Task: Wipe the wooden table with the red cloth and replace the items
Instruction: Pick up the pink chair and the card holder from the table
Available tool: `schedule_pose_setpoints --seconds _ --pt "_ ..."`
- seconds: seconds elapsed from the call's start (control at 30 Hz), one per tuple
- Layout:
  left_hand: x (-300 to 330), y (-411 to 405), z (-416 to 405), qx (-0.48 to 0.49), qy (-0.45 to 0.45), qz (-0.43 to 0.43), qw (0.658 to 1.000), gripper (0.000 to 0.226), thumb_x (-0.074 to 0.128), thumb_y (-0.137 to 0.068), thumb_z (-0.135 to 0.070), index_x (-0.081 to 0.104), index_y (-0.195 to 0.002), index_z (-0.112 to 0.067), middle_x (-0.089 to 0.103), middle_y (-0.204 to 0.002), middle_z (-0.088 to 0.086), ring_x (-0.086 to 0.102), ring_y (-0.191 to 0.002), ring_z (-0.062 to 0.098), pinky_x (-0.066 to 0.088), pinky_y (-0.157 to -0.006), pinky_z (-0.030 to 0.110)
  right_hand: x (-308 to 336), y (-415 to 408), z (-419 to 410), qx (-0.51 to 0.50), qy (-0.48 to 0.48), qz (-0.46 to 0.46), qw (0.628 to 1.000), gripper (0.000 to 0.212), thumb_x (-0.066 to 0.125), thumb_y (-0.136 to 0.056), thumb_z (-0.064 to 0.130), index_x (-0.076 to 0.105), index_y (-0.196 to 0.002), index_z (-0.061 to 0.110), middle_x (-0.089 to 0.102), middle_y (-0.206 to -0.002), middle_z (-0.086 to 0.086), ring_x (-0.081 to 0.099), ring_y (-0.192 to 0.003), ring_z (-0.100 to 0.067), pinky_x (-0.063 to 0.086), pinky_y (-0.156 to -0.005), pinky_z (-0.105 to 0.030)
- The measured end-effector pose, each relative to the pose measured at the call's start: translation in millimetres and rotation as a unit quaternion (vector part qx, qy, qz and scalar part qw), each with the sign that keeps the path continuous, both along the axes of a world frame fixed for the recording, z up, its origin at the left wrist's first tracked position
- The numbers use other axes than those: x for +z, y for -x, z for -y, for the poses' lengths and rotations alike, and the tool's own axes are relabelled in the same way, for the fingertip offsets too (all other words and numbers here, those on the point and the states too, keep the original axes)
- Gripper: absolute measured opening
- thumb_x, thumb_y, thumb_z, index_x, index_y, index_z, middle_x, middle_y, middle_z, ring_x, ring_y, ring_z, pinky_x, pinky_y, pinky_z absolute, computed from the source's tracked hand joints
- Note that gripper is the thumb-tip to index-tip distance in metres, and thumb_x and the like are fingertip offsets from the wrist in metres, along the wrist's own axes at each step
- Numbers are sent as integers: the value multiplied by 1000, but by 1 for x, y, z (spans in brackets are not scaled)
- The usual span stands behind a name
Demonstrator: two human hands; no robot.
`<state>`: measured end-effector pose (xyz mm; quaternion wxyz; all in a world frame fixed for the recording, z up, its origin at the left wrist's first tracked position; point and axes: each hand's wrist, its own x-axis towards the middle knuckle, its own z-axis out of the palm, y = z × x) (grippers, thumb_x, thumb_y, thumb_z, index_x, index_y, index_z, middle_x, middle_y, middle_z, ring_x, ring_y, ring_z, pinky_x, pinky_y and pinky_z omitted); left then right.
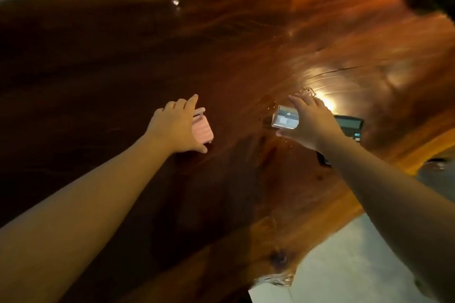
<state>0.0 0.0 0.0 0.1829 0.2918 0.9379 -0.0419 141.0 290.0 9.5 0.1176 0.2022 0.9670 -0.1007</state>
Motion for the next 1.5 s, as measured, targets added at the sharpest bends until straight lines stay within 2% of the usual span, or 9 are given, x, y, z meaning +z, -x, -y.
schedule_pose_setpoints --seconds 0.13,0.27,0.4,0.5,0.63,0.77,0.93,1.23,1.5 --pt "-26 5 2 17 -5 5 1000 139 86 -47 -67 6 -153 -30 40 -150 7 50 -126 29 50 -90 46 -28 18 -15 5 -22 36 999 101 80 -79 54 26 -158 22 28 -165 -5 22 -150 -33 24 -117 -60" --pt "-39 10 1 10 -54 -11 998 126 91 -47 -56 18 -147 -32 50 -138 5 56 -116 27 53 -87 44 -52 32 -25 -2 -41 65 997 95 82 -81 43 28 -157 21 36 -161 -8 31 -146 -33 23 -117 -59" --pt "-45 13 2 6 -88 -9 996 106 92 -48 -49 29 -131 -34 54 -125 1 58 -99 20 47 -71 33 -60 37 -32 0 -33 63 997 68 84 -81 28 49 -140 22 61 -134 -11 56 -119 -35 44 -101 -55" --pt "-46 14 2 17 -93 -2 996 101 92 -48 -46 31 -127 -33 57 -117 0 53 -83 13 44 -64 30 -58 37 -31 -3 -33 53 998 54 81 -82 20 56 -130 18 65 -121 -11 60 -105 -34 52 -87 -51" --pt "-36 16 5 29 -105 16 994 103 92 -50 -47 30 -131 -33 56 -119 0 61 -96 21 52 -72 36 -50 38 -23 -9 -17 40 999 48 79 -85 19 57 -127 16 65 -119 -10 60 -103 -33 53 -84 -48" --pt "-20 20 25 40 -130 6 991 103 91 -50 -50 31 -132 -33 57 -117 0 60 -95 21 46 -70 34 -35 42 -3 -3 -7 22 1000 46 79 -87 24 57 -126 16 65 -118 -10 60 -102 -34 48 -79 -41" --pt "3 27 81 88 -140 -9 986 105 92 -49 -48 31 -133 -33 57 -123 2 60 -104 24 44 -76 37 -8 58 50 38 9 -19 999 43 79 -86 23 57 -122 16 66 -115 -11 62 -98 -35 43 -73 -37" --pt "29 16 236 198 -116 -12 973 106 94 -52 -43 32 -138 -29 56 -126 6 56 -111 29 48 -90 50 15 104 204 156 33 -21 987 54 78 -86 18 53 -134 20 63 -124 -5 62 -108 -26 50 -90 -43" --pt "24 -19 377 289 -123 -22 949 103 95 -50 -41 37 -134 -28 56 -124 6 59 -108 31 49 -87 50 13 131 355 241 55 -20 969 49 76 -87 17 55 -131 21 63 -124 -1 61 -109 -21 46 -85 -34"
